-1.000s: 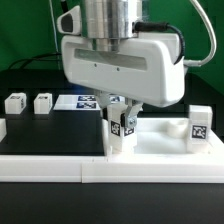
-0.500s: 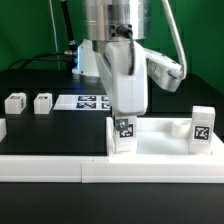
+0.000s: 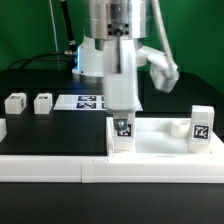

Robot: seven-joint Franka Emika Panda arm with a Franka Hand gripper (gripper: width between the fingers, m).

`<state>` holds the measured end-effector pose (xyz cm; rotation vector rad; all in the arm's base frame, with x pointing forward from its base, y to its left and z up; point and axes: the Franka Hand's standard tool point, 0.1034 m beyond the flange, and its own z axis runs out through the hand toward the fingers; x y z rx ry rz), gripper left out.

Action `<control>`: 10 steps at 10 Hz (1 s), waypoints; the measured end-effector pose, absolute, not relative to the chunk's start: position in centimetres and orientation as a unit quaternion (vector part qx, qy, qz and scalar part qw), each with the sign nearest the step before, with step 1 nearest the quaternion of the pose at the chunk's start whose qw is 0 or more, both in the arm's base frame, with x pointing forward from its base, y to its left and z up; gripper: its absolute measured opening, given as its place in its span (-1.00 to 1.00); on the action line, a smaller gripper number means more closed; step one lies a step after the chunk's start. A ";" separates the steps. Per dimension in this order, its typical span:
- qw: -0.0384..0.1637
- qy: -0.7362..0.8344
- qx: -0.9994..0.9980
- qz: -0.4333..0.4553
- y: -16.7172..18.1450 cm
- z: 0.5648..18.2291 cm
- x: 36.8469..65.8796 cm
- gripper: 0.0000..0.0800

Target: Assemble square table

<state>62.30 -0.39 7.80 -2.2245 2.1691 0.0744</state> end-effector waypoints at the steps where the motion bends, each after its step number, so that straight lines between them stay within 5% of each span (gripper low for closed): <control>1: 0.023 0.643 -0.765 0.018 -0.1 8.2 62.5 0.48; 6: 0.027 0.447 -0.894 0.010 0.6 7.9 62.5 0.62; 10: 0.010 0.191 -0.981 -0.027 0.7 7.6 63.0 0.62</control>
Offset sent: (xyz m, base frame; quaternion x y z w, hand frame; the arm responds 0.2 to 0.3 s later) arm 0.0000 0.0000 0.0000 0.0000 0.0000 -0.1938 0.9810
